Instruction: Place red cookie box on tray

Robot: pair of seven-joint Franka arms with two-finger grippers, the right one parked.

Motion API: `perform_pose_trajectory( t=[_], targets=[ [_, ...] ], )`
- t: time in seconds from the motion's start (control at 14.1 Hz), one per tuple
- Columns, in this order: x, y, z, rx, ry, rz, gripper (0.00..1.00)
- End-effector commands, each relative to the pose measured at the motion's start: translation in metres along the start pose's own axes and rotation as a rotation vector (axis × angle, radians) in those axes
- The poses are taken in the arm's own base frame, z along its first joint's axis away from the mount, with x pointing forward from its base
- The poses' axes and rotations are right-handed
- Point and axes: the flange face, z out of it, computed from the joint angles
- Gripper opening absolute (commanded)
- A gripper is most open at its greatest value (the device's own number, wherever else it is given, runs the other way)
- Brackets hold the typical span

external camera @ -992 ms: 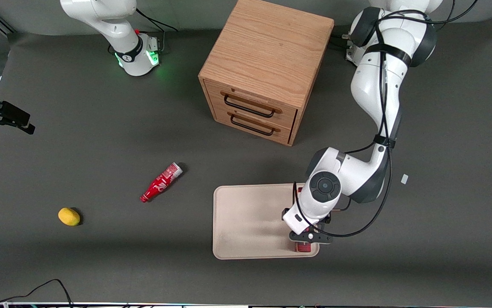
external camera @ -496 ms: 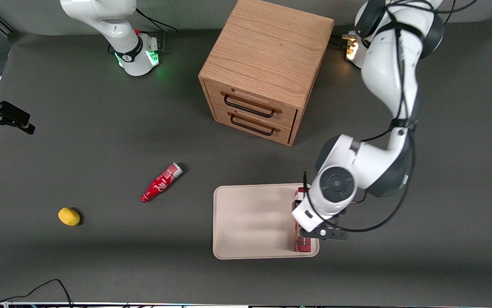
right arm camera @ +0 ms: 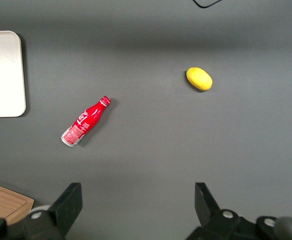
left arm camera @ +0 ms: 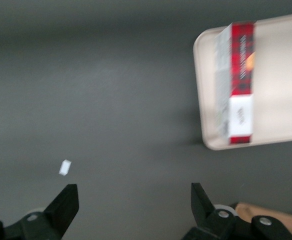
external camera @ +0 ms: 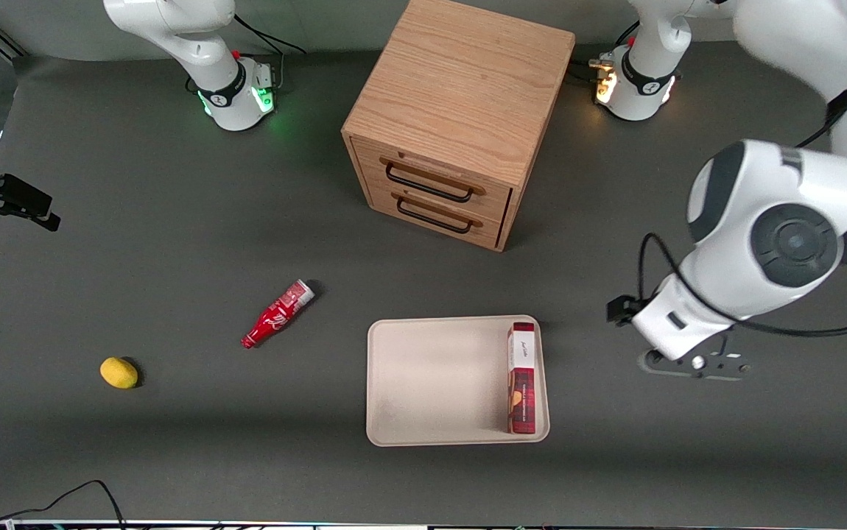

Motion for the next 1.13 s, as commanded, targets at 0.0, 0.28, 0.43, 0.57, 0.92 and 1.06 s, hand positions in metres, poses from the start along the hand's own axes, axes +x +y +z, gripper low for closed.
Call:
perform_pose_trajectory(
  t=[0.0,0.28,0.43,0.57,0.92,1.06],
  targets=[
    [-0.062,-0.043,-0.004,0.005,0.001,0.029,1.00],
    [-0.098,-0.106,-0.030,-0.001,-0.039,0.043,1.00],
    [-0.112,-0.136,-0.040,-0.007,-0.056,0.047,1.00],
    [-0.126,-0.150,-0.045,-0.004,-0.054,0.024,1.00],
    [-0.146,-0.184,-0.052,-0.063,-0.057,-0.043,1.00],
    [-0.150,-0.187,-0.055,-0.076,-0.064,0.014,1.00]
  ],
)
